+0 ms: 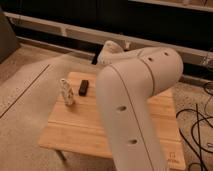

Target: Place the pepper in the ceramic cup

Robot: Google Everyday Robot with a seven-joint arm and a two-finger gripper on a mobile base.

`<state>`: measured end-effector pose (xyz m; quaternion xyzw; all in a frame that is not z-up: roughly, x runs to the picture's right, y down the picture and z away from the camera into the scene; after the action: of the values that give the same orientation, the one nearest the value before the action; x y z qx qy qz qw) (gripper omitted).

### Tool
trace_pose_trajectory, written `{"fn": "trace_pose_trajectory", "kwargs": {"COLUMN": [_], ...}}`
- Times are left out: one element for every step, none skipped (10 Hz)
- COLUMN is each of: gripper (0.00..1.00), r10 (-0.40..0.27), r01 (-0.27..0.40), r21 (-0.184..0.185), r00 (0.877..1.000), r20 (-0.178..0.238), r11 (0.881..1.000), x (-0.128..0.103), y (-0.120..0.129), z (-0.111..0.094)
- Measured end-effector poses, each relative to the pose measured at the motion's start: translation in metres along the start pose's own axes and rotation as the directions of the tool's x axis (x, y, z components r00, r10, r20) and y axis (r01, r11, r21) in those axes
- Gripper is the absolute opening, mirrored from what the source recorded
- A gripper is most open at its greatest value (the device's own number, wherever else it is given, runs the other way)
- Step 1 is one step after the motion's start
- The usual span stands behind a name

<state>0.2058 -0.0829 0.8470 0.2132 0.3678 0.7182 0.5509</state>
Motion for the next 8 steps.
{"fn": "trace_pose_trajectory", "kwargs": {"gripper": [0.33,0.43,0.52,0.66,0.74,0.79,0.80,0.80], "r10": [-0.007,-0.010,-0.012,-0.014,-0.015,-0.015,-0.015,-0.015], "r01": [0.007,0.010,0.012,0.015,0.015,0.015,0.015,0.015], "r21": [0.001,0.002,0.003,0.004,0.005,0.006,0.006,0.006], "r00": [1.000,1.000,1.000,1.000,1.000,0.999,0.999,0.999], "r20": [-0.009,-0.016,-0.020,-0.025,-0.028,-0.029,-0.030,-0.031], "r11": [1.000,1.000,1.000,1.000,1.000,1.000,1.000,1.000], "x": [0.0032,0.0050,0.0060,0.0067,0.0068,0.0062,0.0059,0.0053], "y": [0.0013,0.0015,0.0014,0.0013,0.0009,0.0005,0.0004,0.0002], "z": [0.0007,0.0016,0.0023,0.0027,0.0031,0.0031,0.0033,0.0030]}}
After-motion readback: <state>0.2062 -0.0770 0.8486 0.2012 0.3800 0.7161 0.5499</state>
